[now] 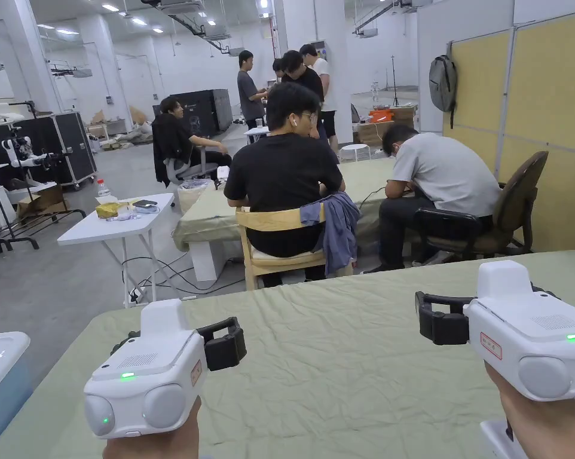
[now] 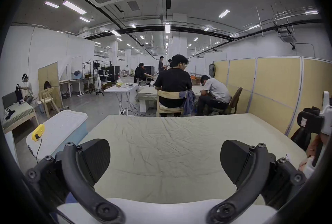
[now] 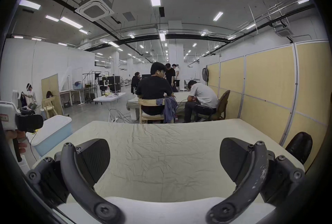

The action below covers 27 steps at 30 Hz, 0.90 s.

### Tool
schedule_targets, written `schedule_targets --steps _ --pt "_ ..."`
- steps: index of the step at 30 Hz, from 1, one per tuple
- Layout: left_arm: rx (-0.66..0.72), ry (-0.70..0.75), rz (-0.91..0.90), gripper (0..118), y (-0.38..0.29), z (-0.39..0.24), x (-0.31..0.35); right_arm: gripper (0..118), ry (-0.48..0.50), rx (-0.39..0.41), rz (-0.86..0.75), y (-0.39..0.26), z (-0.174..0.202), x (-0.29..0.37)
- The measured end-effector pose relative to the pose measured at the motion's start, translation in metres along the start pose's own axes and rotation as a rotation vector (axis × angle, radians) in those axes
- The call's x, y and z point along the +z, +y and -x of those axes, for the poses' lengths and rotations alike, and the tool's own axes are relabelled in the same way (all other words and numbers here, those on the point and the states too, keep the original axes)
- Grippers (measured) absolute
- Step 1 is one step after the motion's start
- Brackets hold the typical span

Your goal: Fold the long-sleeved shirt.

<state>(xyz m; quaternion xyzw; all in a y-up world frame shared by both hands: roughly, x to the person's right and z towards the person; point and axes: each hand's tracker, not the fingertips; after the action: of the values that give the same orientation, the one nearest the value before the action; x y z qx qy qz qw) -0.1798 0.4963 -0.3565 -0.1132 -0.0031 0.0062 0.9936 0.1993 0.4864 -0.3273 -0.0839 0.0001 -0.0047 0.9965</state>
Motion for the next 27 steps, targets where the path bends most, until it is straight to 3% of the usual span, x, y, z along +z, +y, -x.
schedule_targets --steps 27 --pt "0.017 0.001 0.006 118 -0.0056 0.0069 0.0001 118 -0.001 -0.002 0.010 -0.0036 0.0003 0.0002"
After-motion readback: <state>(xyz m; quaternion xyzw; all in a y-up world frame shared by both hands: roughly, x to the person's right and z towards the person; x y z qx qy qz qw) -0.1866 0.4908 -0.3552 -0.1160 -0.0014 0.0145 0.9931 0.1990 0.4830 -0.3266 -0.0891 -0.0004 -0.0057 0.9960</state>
